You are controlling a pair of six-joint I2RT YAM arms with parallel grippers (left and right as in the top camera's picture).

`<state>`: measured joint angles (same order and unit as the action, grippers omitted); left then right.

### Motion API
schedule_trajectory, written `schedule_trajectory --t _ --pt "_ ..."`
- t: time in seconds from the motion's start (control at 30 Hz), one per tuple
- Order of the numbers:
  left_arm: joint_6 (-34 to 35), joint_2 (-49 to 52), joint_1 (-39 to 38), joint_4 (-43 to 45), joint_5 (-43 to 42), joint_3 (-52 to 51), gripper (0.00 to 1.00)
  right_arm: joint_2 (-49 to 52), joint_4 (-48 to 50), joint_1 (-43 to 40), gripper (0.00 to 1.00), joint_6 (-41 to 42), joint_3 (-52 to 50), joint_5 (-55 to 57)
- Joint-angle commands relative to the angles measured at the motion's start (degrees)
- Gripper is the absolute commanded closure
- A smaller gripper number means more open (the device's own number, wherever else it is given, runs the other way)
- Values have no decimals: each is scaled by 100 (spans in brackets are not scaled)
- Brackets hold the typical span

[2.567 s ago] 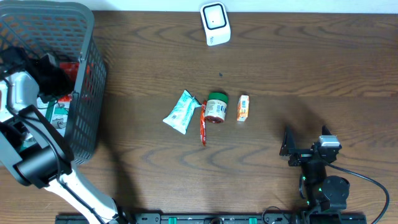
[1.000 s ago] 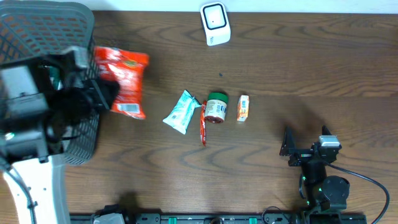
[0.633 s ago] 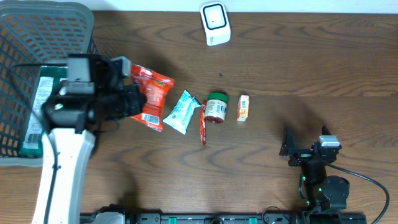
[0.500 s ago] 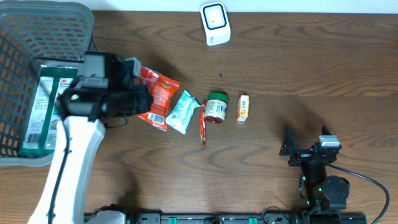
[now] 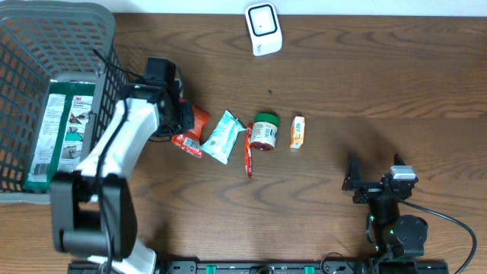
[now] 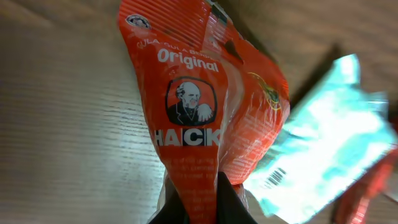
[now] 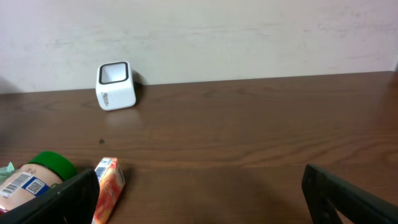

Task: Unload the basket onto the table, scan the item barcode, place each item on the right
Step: 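Carry the red bag out of the basket toward the scanner, then lower the red bag onto the table left of the pouch and release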

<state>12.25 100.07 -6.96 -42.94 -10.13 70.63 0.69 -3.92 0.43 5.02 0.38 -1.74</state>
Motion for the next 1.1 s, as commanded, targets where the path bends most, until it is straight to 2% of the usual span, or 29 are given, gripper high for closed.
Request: schedule_trajectory --t 0.0,0.2,0.6,0.7,0.77,0.87,0.97,1.07 --pt "74 372 -15 26 -232 7 93 -20 -20 -70 1 52 -9 -7" --pt "72 761 -90 -120 -723 2 93 -20 -20 -72 1 50 -9 -7" --pt "74 767 -240 -868 -804 2 91 -20 -22 -70 1 52 -9 -7" --pt "72 767 -238 -866 -992 2 77 -20 -22 -70 1 52 -9 -7" --pt "74 767 -238 -866 -1025 4 74 -20 -20 -72 1 52 -9 -7" --pt "74 761 -238 -866 -1023 17 65 -20 -20 -72 1 52 -9 -7" --pt "74 726 -238 -870 -1023 70 51 -20 -20 -72 1 52 -9 -7" --pt "72 579 -238 -872 -1019 122 42 -20 -20 -72 1 52 -9 -7"
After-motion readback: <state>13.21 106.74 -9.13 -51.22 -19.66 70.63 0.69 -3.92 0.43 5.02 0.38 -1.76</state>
